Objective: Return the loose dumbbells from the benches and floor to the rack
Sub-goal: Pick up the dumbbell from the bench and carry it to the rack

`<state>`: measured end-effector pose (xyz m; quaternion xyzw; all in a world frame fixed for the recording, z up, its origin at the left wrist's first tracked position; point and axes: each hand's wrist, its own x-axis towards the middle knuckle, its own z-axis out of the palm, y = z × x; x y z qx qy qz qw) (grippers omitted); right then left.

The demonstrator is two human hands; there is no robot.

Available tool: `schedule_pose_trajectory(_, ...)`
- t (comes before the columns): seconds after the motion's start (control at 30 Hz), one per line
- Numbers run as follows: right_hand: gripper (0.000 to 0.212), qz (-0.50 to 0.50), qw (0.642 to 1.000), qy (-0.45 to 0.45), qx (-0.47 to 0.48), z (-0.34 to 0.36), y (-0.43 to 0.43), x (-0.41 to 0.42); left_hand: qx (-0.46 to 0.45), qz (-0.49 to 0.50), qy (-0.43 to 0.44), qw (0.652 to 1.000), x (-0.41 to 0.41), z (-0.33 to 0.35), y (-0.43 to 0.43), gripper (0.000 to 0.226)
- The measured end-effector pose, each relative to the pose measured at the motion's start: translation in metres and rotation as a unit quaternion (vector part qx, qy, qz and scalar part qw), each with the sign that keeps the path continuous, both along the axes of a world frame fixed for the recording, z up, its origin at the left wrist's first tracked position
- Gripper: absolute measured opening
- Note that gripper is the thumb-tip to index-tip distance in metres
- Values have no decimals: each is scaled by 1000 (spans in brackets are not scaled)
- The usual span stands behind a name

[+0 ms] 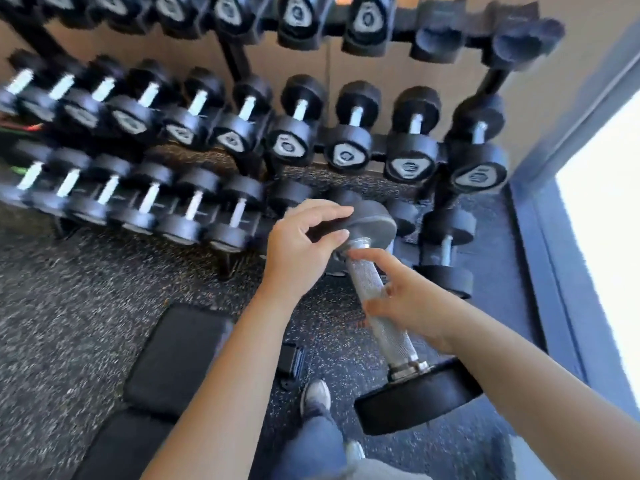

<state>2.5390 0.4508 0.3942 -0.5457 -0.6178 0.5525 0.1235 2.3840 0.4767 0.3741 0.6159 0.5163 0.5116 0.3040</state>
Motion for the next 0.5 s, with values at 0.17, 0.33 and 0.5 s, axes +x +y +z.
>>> schedule_pose_trajectory(0.17,62,-87,996,7,-1,1,42,11,12,-84,-4,996,17,3,68,36)
schedule_pose_trajectory(0.33,62,-159,987,13,8,3,78,23,20,-148,5,989,40,6,127,36)
schedule_pose_trajectory(0.5,62,-201,979,18,25,-3,107,52,10,-196,2,981,72,-1,170,34)
